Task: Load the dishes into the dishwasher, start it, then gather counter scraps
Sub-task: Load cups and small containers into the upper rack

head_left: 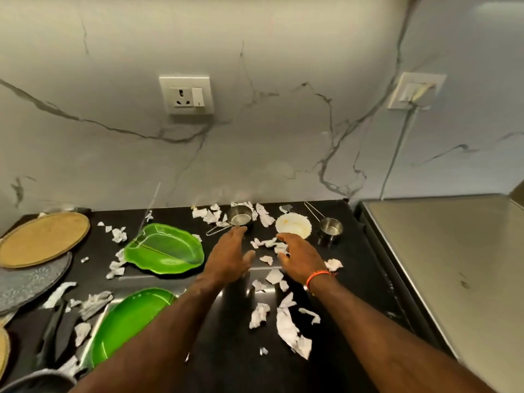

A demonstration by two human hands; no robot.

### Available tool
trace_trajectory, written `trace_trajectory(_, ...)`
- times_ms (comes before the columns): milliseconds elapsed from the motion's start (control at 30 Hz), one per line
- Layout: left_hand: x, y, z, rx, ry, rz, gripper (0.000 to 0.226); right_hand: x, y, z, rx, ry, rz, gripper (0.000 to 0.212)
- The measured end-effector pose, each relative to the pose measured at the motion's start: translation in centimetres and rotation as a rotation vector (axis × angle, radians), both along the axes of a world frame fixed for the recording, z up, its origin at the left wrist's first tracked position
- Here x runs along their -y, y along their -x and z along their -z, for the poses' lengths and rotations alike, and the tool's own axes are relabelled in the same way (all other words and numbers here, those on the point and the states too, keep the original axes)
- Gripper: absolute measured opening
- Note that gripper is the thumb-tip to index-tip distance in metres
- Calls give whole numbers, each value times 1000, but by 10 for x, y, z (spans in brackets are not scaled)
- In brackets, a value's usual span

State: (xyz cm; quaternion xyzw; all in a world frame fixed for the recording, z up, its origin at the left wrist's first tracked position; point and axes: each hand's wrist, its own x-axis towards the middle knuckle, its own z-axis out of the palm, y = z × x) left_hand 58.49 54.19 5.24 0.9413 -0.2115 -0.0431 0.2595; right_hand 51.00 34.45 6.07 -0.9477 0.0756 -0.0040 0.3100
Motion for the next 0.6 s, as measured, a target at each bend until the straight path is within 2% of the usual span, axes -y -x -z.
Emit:
trace_trajectory(133, -20, -44, -6, 47, 23, -74, 70, -18, -48, 0, -45, -4, -19, 58)
trace_trajectory(267, -31, -83, -10, 6, 5, -147, 67, -33, -99, 0, -118, -18, 15, 66)
trace_trajectory(367, -30, -106, -10, -132, 54, -163, 64, -43, -134, 4, -168, -150, 140, 61)
trace_trajectory(433, -27, -117, -7, -227, 93, -181, 59, -48, -153, 12, -226, -214, 207, 49)
trace_trajectory(500, -23, -128, -2, -304, 131, -211, 54, -49, -172, 27, -256, -219, 226, 35)
trace_trajectory(600, -16, -132, -1, -466, 293, -247, 47, -51, -185, 34, -264, -234, 249, 33)
